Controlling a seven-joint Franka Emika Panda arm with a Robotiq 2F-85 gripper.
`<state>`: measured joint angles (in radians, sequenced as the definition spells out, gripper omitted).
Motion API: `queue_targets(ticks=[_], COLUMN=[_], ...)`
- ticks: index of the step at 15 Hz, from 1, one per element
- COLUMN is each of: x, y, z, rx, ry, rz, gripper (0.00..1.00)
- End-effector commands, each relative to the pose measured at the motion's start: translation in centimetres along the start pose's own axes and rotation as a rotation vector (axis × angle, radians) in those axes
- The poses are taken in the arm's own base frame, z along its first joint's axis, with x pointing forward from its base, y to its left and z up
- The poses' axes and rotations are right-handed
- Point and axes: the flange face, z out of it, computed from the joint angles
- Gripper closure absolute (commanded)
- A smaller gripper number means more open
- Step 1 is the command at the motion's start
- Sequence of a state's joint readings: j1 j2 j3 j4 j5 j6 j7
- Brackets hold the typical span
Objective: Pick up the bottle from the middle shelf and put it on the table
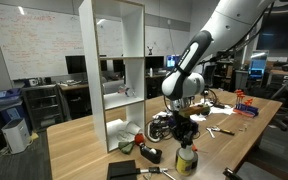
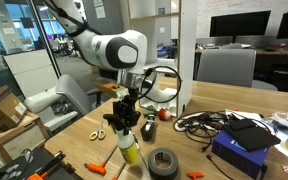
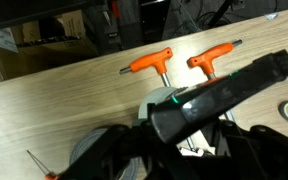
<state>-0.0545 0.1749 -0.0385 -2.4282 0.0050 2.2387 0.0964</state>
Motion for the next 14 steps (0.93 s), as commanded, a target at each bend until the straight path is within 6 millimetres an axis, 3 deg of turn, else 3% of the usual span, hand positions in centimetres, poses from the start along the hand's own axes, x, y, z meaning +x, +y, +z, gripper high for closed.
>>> queue_targets(ticks=[1, 14], x=[0.2, 1.0], y=[0.8, 3.8], z=[0.7, 4.2], rx=[0.051, 0.11], ry=[-0.005, -0.083], rz=[0.012, 0.072], gripper=[0.83, 0.84])
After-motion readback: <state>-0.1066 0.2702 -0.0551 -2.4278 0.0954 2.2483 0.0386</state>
